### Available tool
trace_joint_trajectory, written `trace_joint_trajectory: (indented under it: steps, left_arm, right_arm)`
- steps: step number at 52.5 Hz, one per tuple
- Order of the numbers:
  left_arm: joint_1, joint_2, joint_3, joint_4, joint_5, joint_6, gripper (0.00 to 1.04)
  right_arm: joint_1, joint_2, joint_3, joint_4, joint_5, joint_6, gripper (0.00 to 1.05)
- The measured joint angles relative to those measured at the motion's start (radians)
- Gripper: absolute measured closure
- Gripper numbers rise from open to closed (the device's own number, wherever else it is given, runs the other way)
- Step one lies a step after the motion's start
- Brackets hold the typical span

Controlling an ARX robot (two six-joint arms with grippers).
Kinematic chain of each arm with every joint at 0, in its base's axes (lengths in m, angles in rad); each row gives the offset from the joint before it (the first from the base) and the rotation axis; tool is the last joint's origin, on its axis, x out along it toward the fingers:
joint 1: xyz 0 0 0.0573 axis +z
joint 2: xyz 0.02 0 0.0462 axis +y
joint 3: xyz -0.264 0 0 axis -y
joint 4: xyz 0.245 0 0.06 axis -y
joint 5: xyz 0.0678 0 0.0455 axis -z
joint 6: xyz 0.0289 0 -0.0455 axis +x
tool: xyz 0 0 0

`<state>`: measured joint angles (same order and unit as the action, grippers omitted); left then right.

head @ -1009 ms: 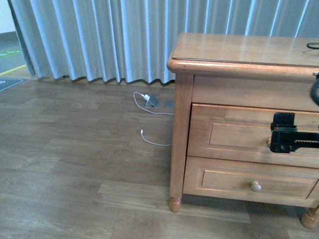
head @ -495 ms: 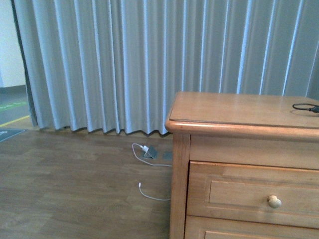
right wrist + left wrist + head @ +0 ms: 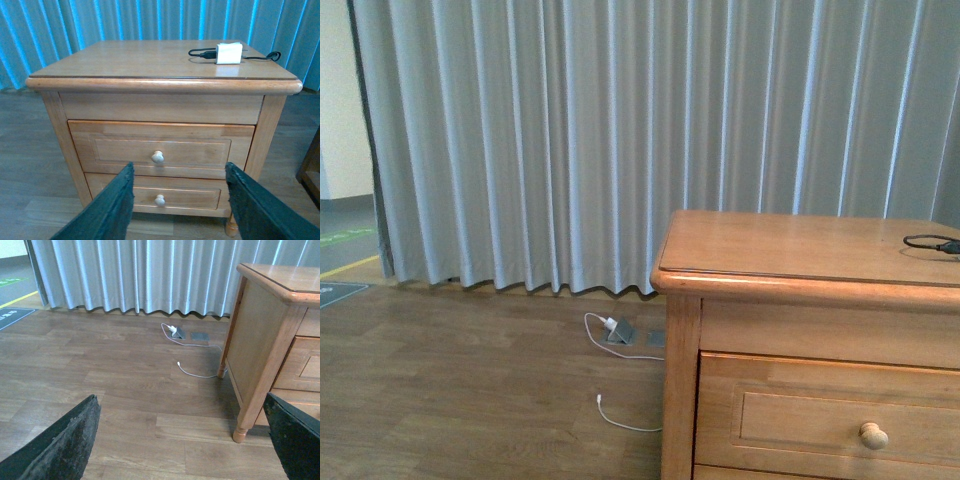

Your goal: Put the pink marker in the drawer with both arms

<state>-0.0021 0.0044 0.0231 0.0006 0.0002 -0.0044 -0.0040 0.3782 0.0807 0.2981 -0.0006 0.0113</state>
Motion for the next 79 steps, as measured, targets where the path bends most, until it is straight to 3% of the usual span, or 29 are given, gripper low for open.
trace_joint_trajectory:
  steps: [14,37,43,63,66,79]
  left_arm:
    - [0.0,0.0,0.0,0.0,0.0,0.0,0.06]
    - [0.0,0.0,0.0,0.0,0.0,0.0,0.06]
    - [0.0,0.0,0.0,0.0,-0.001,0.0,0.06]
    - [0.0,0.0,0.0,0.0,0.0,0.0,0.06]
    - [0.0,0.0,0.0,0.0,0.0,0.0,0.06]
    - [0.0,0.0,0.0,0.0,0.0,0.0,0.06]
  right_arm:
    - [0.0,-0.081,-0.032,-0.049,0.0,-0.009,1.04]
    - [0.001,-0.203,-0.076,-0.119,0.0,-0.008,1.03]
    - [0.001,-0.346,-0.075,-0.29,0.0,-0.009,1.03]
    - [0.001,-0.374,-0.075,-0.298,0.0,-0.009,1.03]
    - [0.001,-0.374,-0.075,-0.298,0.0,-0.01,0.96]
    - [0.001,-0.374,-0.075,-0.298,0.0,-0.01,0.48]
